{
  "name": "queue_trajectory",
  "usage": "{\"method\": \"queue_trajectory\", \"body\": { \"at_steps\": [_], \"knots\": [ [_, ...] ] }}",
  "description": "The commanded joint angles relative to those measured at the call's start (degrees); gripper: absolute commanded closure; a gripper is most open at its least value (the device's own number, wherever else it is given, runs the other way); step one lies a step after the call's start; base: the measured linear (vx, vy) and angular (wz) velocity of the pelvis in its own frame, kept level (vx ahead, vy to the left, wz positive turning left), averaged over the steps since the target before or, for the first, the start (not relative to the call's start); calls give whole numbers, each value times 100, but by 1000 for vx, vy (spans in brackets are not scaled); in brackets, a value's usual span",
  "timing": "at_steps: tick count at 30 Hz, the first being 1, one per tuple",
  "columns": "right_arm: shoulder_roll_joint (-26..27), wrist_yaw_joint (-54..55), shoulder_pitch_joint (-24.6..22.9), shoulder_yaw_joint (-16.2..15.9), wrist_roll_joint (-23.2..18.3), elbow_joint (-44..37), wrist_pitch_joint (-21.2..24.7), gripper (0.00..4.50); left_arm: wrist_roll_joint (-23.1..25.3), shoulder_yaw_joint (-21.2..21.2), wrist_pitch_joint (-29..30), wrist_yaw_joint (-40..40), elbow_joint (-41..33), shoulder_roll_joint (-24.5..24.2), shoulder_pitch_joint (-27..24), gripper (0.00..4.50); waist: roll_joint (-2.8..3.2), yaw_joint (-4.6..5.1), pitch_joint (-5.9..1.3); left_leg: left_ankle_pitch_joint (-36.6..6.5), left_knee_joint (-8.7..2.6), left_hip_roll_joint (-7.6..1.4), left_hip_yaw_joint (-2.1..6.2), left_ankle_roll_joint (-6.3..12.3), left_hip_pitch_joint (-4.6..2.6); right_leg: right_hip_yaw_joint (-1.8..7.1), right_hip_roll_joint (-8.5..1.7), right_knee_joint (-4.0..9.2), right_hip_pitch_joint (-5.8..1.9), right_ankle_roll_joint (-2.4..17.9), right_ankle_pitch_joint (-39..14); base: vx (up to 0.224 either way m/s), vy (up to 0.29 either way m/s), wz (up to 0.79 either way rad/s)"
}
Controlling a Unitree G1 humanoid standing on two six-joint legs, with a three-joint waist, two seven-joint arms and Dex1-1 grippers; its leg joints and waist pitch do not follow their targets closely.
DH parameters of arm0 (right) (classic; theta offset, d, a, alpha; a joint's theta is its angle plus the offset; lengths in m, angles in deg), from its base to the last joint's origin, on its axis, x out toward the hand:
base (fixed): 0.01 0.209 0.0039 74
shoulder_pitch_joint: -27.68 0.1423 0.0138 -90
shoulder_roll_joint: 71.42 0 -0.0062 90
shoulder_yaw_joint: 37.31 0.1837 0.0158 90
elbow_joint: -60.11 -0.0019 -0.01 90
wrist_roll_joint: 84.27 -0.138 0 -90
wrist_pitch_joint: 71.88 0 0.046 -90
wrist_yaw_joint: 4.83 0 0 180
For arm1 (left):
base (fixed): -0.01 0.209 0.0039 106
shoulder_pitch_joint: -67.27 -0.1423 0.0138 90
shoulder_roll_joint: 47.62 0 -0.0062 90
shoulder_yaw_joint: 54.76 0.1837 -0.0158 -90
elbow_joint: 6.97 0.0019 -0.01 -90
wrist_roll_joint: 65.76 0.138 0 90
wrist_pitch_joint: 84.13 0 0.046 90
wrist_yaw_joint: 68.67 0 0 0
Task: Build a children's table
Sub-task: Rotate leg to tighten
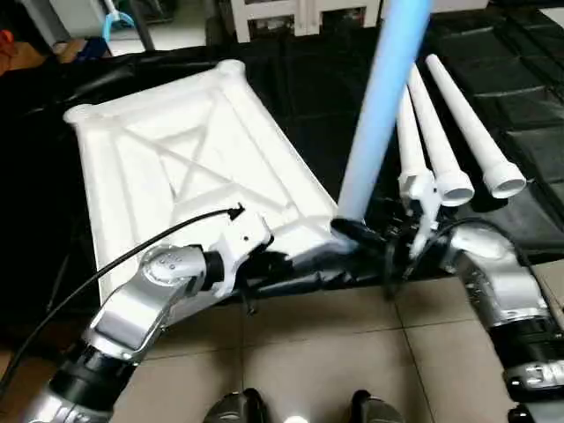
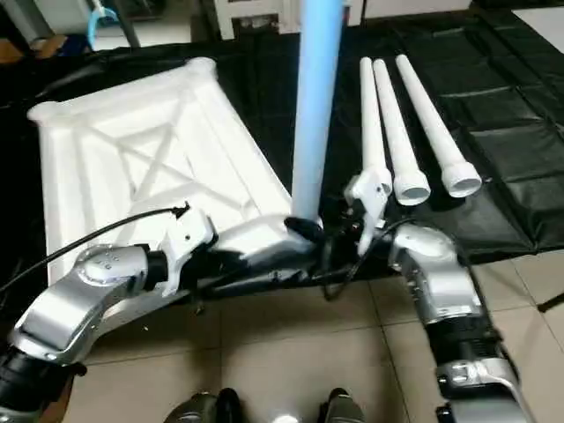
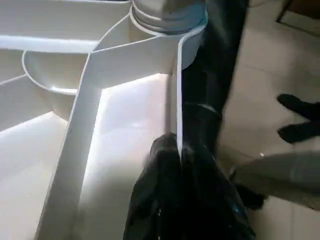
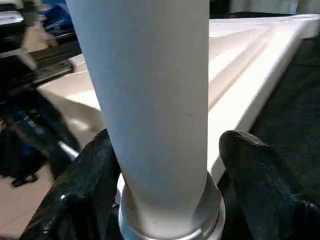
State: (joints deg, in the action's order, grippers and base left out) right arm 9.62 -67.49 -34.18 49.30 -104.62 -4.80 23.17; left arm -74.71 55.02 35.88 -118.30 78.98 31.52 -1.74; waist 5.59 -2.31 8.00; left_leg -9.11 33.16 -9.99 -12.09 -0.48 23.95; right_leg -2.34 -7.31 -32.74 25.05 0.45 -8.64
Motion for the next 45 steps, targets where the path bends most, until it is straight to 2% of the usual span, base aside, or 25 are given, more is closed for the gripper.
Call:
{"method": "queue_trajectory", "body": {
  "at_steps": [1, 3, 4, 7, 10, 12, 17, 21, 24, 25, 26, 27, 28, 29, 30, 31, 32, 33, 34, 35, 36, 38, 40, 41, 45],
  "knots": [
    [-78, -100, 79, 65, -107, -127, 31, 125, -7, 393, 208, -297, 55, -111, -177, 450, -72, 11, -417, -1216, -396, -258, 96, 707, -252, 73, -36, 261, -280, 1532, -1119, -52, 8, 1],
    [-91, -161, 144, 101, -154, -102, 85, 150, -22, 382, 224, -309, 29, -119, -186, 450, -93, 33, -390, -1740, -437, -261, 107, 418, -273, 102, -41, 304, -246, 1368, -1608, -26, 3, 2],
    [-88, -196, 181, 130, -185, -80, 113, 157, -22, 372, 236, -325, 16, -121, -190, 450, -82, 43, -390, -1872, -445, -254, 115, 324, -270, 109, -44, 311, -240, 1295, -1761, 0, 0, 0],
    [-81, -287, 235, 171, -201, -30, 167, 176, -26, 361, 267, -354, -1, -125, -190, 450, -92, 61, -390, -1991, -464, -246, 133, 222, -250, 111, -51, 330, -239, 1180, -1899, 0, 0, 0],
    [-32, -221, 284, 231, -183, 72, 69, 198, -21, 356, 286, -355, -4, -127, -183, 450, -90, 62, -398, -1976, -461, -242, 135, 210, -246, 114, -55, 340, -229, 1137, -1918, 0, 0, 0],
    [-16, -188, 298, 257, -177, 115, 43, 229, -22, 357, 294, -351, -8, -129, -181, 450, -92, 62, -412, -1860, -453, -240, 138, 244, -232, 112, -60, 327, -237, 1161, -1804, 0, 0, 0],
    [14, -47, 275, 278, -38, 209, -45, 246, -25, 365, 317, -356, -17, -138, -181, 450, -84, 68, -426, -1675, -432, -235, 128, 351, -224, 105, -49, 307, -246, 1251, -1544, 0, 0, 0],
    [122, 704, 334, 309, 384, 630, -314, 252, 3, 336, 355, -255, 60, -53, -149, 450, -74, 96, -416, -1641, -430, -230, 131, 388, -206, 99, -53, 298, -252, 1287, -1502, 0, 0, 0],
    [396, 1737, 403, 290, 749, 1033, -253, 253, 143, 221, 399, 200, 359, 255, 14, 450, -73, 164, -392, -1789, -444, -213, 136, 260, -202, 91, -45, 315, -236, 1250, -1765, 0, 0, 0],
    [396, 1737, 403, 290, 749, 1033, -253, 255, 143, 221, 399, 200, 359, 255, 14, 450, -74, 179, -384, -1834, -450, -212, 138, 223, -204, 92, -47, 327, -230, 1215, -1841, 0, 0, 0],
    [561, 2139, 430, 292, 827, 1146, -185, 255, 235, 165, 415, 487, 547, 448, 133, 450, -83, 194, -386, -1988, -455, -215, 150, 174, -213, 90, -58, 341, -235, 1152, -1987, 0, 0, 0],
    [828, 2712, 475, 259, 976, 1287, -172, 255, 329, 47, 403, 913, 833, 740, 308, 450, -79, 230, -336, -2123, -474, -208, 146, 122, -195, 97, -52, 369, -203, 1081, -2200, 0, 0, 0],
    [958, 2987, 499, 239, 1055, 1359, -178, 256, 373, -46, 397, 1200, 1029, 946, 428, 450, -84, 246, -335, -2378, -480, -197, 161, -21, -227, 81, -48, 397, -190, 975, -2551, 0, 0, 0],
    [1132, 3460, 554, 211, 1211, 1515, -250, 257, 422, -200, 248, 1614, 1286, 1214, 576, 450, -79, 240, -343, -2462, -483, -192, 173, -71, -244, 76, -56, 406, -191, 916, -2671, 0, 0, 0],
    [1132, 3460, 554, 211, 1211, 1515, -250, 257, 422, -200, 248, 1614, 1286, 1214, 576, 450, -84, 246, -323, -2635, -491, -180, 179, -141, -259, 73, -57, 448, -157, 805, -2884, 0, 0, 0],
    [1239, 3763, 592, 195, 1312, 1620, -303, 257, 454, -303, 137, 1887, 1452, 1387, 671, 450, -95, 247, -329, -2730, -495, -179, 190, -143, -261, 64, -57, 457, -169, 750, -2975, 0, 0, 0],
    [1239, 3763, 592, 195, 1312, 1620, -303, 257, 454, -303, 137, 1887, 1452, 1387, 671, 450, -100, 247, -310, -2858, -501, -174, 195, -143, -256, 63, -63, 492, -143, 638, -3140, 0, 0, 0],
    [1469, 4350, 677, 263, 1385, 1788, -425, 257, 494, -432, 12, 2265, 1680, 1614, 810, 450, -95, 246, -314, -2922, -504, -176, 205, -151, -269, 59, -60, 500, -138, 603, -3192, 0, 0, 0],
    [1863, 5256, 841, 320, 1531, 2056, -657, 257, 554, -609, -130, 2809, 2053, 1982, 1044, 450, -93, 271, -308, -3009, -508, -168, 202, -201, -276, 50, -59, 532, -96, 547, -3301, 0, 0, 0],
    [1955, 5465, 885, 326, 1571, 2120, -724, 257, 569, -651, -157, 2931, 2139, 2069, 1098, 450, -78, 284, -299, -3043, -511, -157, 211, -245, -281, 33, -54, 533, -85, 535, -3355, 0, 0, 0],
    [2096, 5711, 952, 316, 1629, 2196, -850, 257, 611, -698, -199, 3099, 2254, 2178, 1171, 450, -108, 276, -321, -3133, -521, -154, 223, -261, -321, 6, -40, 566, -97, 448, -3425, 0, 0, 0],
    [2176, 5772, 992, 301, 1649, 2219, -953, 258, 642, -699, -203, 3133, 2297, 2213, 1202, 450, -94, 250, -341, -2995, -541, -153, 206, -136, -327, 7, -51, 597, -121, 425, -3165, 0, 0, 0],
    [2323, 5765, 1098, 382, 1572, 2293, -1222, 258, 704, -706, -216, 3130, 2357, 2252, 1222, 450, -90, 233, -363, -2617, -575, -164, 186, 29, -273, 18, -40, 575, -170, 522, -2612, 0, 0, 0],
    [2419, 5490, 1172, 464, 1380, 2351, -1349, 258, 713, -709, -229, 3125, 2360, 2243, 1202, 450, -98, 231, -363, -2565, -578, -169, 176, 69, -266, 22, -43, 575, -172, 568, -2504, 0, 0, 0],
    [2446, 5129, 1187, 449, 1270, 2319, -1437, 258, 698, -712, -233, 3109, 2330, 2195, 1170, 450, -95, 228, -349, -2499, -584, -179, 165, 159, -247, 26, -42, 545, -195, 720, -2332, 0, 0, 0]
  ]
}}
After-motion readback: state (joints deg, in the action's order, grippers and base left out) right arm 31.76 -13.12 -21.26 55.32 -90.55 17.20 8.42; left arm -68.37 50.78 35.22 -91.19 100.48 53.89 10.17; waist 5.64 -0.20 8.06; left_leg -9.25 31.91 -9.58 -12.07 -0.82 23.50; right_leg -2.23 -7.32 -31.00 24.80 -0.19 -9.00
